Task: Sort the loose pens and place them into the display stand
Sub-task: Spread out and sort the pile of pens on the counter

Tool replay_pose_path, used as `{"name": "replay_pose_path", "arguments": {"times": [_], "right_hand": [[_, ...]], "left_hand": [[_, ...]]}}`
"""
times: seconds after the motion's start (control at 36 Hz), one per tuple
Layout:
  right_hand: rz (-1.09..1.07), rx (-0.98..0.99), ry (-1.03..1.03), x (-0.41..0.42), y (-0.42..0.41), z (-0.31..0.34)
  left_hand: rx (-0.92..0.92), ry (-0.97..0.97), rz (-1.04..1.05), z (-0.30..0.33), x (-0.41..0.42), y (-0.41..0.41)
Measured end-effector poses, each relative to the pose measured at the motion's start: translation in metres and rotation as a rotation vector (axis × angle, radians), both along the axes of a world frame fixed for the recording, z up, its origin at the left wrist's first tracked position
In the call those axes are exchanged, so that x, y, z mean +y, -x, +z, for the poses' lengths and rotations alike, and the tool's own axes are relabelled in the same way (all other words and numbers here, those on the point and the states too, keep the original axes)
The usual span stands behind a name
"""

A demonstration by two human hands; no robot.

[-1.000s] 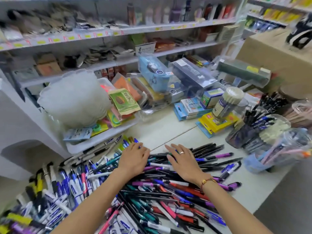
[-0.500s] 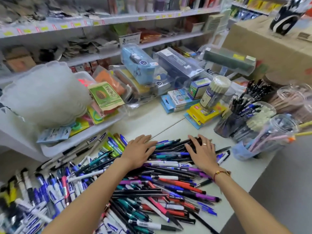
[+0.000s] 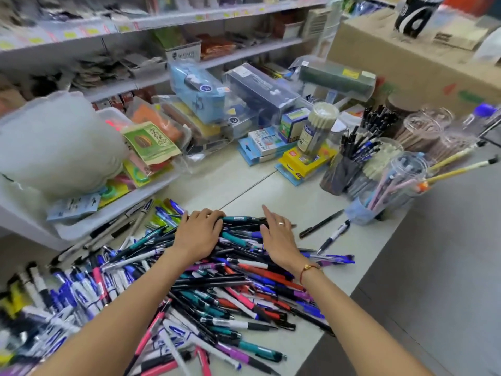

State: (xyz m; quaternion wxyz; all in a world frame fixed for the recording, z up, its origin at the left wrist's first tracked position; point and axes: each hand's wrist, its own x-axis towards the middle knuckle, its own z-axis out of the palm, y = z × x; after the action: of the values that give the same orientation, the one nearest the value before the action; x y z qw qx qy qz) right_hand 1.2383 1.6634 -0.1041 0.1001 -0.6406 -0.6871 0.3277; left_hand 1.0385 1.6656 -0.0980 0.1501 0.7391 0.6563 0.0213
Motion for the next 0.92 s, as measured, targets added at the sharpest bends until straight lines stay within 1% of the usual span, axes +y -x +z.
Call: {"name": "replay_pose_path", "arguments": {"times": [0.08, 0.14, 0.22, 0.28, 0.36, 0.44, 0.5, 0.61, 0.72, 0.81, 0.83, 0.92], "right_hand": [[0.049, 0.054, -0.011, 0.001, -0.025, 0.014], [0.011, 0.057, -0.054, 0.000, -0.048, 0.021], [-0.210, 0.112, -0.128, -0.009, -0.084, 0.024], [-0.366, 0.156, -0.147, -0.026, -0.103, 0.022], [-0.447, 0.088, -0.098, -0.064, -0.113, 0.009], [-0.537, 0.058, -0.042, -0.096, -0.097, -0.008], [-0.593, 0.052, -0.081, -0.105, -0.080, -0.017], [-0.622, -0.044, -0.159, -0.097, -0.053, -0.027], [-0.615, 0.056, -0.188, -0.071, -0.027, -0.023], [-0.630, 0.079, -0.216, -0.054, -0.020, -0.024], [-0.626, 0.115, -0.222, -0.051, -0.020, -0.025], [-0.587, 0.300, -0.235, -0.046, -0.014, -0.024]], "left_hand": [[-0.015, 0.004, 0.024, 0.002, 0.001, -0.004], [-0.013, 0.012, 0.038, 0.004, 0.002, -0.008], [0.003, 0.002, 0.000, 0.005, 0.003, -0.018], [-0.029, 0.010, -0.025, 0.005, 0.003, -0.030], [-0.025, 0.093, -0.066, 0.001, 0.002, -0.047], [0.011, 0.132, -0.076, -0.005, -0.001, -0.054], [-0.001, 0.101, -0.080, -0.007, -0.003, -0.051], [0.007, 0.080, -0.137, -0.009, -0.004, -0.037], [-0.032, 0.094, -0.137, -0.010, 0.000, -0.030], [-0.071, 0.108, -0.118, -0.011, 0.003, -0.028], [-0.084, 0.113, -0.111, -0.011, 0.004, -0.028], [-0.100, 0.113, -0.098, -0.012, 0.008, -0.028]]}}
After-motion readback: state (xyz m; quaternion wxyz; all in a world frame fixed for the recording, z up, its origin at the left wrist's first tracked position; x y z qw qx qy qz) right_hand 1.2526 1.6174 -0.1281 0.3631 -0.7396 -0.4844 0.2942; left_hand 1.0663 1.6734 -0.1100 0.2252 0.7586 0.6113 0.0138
